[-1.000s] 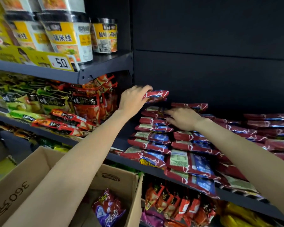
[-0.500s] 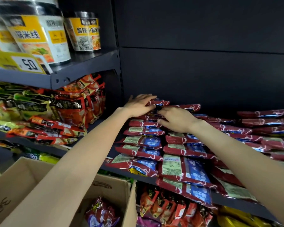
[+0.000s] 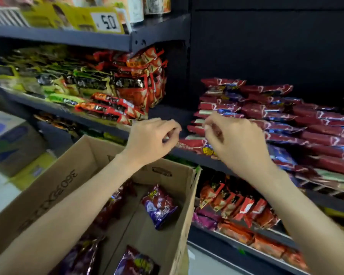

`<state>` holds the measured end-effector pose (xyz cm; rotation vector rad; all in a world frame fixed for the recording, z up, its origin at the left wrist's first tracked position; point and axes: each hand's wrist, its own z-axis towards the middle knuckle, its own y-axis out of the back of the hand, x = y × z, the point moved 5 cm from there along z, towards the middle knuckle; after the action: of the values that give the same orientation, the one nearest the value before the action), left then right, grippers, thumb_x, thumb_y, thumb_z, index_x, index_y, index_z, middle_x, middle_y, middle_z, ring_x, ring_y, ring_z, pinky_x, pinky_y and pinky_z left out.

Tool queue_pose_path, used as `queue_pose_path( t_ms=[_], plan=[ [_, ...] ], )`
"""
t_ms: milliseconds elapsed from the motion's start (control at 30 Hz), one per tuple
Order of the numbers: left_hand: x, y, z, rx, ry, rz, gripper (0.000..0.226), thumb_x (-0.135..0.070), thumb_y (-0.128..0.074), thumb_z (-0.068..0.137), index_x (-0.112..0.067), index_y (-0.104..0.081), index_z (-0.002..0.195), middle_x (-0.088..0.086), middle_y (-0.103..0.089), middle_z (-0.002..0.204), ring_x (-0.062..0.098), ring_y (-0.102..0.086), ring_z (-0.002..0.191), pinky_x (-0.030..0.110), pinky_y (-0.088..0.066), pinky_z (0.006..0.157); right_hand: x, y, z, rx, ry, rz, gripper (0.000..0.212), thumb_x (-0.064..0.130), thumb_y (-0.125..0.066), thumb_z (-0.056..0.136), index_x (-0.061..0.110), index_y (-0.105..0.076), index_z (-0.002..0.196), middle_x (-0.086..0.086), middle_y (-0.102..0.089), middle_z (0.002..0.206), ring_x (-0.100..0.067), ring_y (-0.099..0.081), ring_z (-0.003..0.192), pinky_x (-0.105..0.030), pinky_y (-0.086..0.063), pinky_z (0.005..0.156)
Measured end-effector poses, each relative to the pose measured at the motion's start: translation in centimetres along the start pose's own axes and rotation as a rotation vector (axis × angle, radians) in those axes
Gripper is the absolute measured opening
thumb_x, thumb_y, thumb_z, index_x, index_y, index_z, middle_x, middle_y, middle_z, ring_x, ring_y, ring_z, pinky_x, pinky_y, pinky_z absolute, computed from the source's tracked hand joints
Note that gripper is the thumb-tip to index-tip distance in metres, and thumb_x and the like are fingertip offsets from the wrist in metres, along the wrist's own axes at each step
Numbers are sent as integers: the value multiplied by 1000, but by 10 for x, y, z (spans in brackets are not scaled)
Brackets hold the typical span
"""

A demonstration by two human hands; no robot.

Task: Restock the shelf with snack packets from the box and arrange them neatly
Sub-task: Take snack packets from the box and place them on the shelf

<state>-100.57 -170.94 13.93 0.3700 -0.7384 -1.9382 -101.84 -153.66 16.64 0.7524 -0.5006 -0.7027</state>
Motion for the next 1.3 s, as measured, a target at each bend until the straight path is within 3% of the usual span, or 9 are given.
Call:
queue_pose_path(
  t_ms=[133,233,367,534,667,834,934,1134,1301],
  plan=[
    [44,21,-96,332,194,-21,23,-33,-50,85,-25,-71,86,-10,-65,64,7,-60,55,15,-40,49,62,-59,-30,252,42,183,14,30,-48,92,24,-61,92,6,-66,77,-17,-62,68,-28,-41,52],
    [97,13,-180,753,477,-42,18,-35,-55,89,-32,-68,100,-13,-70,91,8,-66,81,22,-47,66,94,-132,-41,625,106,212,18,35,-46,93,29,-61,102,7,-67,97,-18,-62,88,-28,-41,65],
    [143,9,-278,919,626,61,22,-26,-54,90,-31,-64,110,-10,-66,108,14,-62,97,30,-49,76,116,-238,-64,1062,141,155,25,36,-48,93,26,-59,113,-1,-64,112,-23,-59,102,-31,-44,73],
    [169,-10,-353,926,744,91,22,-21,-55,89,-25,-61,109,-4,-62,111,19,-57,100,34,-50,76,111,-321,-96,880,-52,-77,27,19,-45,92,17,-56,116,-7,-62,116,-29,-58,104,-36,-46,79],
    [182,-34,-377,865,700,44,48,-15,-64,83,-20,-51,129,0,-50,130,22,-44,119,36,-43,91,92,-362,-133,871,-210,-222,35,20,-50,91,14,-49,125,-8,-56,123,-28,-52,114,-37,-42,91],
    [194,-66,-390,953,609,46,84,-39,-71,79,-21,-25,147,4,-18,154,23,-16,141,43,-24,113,70,-400,-158,904,-450,-271,49,33,-57,90,12,-38,130,-15,-49,128,-33,-46,118,-41,-39,94],
    [201,-80,-393,961,559,61,99,-48,-73,74,-21,-14,149,5,-5,157,24,-5,144,44,-15,116,65,-416,-166,850,-643,-171,58,35,-62,87,11,-31,129,-18,-49,130,-36,-44,121,-43,-36,97],
    [202,-96,-394,1030,400,104,105,-52,-74,71,-24,-8,149,5,-16,152,22,-13,141,46,-10,116,77,-418,-173,736,-792,-32,71,29,-75,77,20,-31,132,-16,-53,128,-34,-45,122,-45,-39,96],
    [203,-103,-391,1019,385,125,105,-44,-77,71,-25,-11,149,6,-30,142,23,-31,131,42,-22,111,82,-415,-180,860,-786,6,48,31,-67,86,15,-45,126,-14,-48,130,-32,-48,120,-39,-45,88]
  ],
)
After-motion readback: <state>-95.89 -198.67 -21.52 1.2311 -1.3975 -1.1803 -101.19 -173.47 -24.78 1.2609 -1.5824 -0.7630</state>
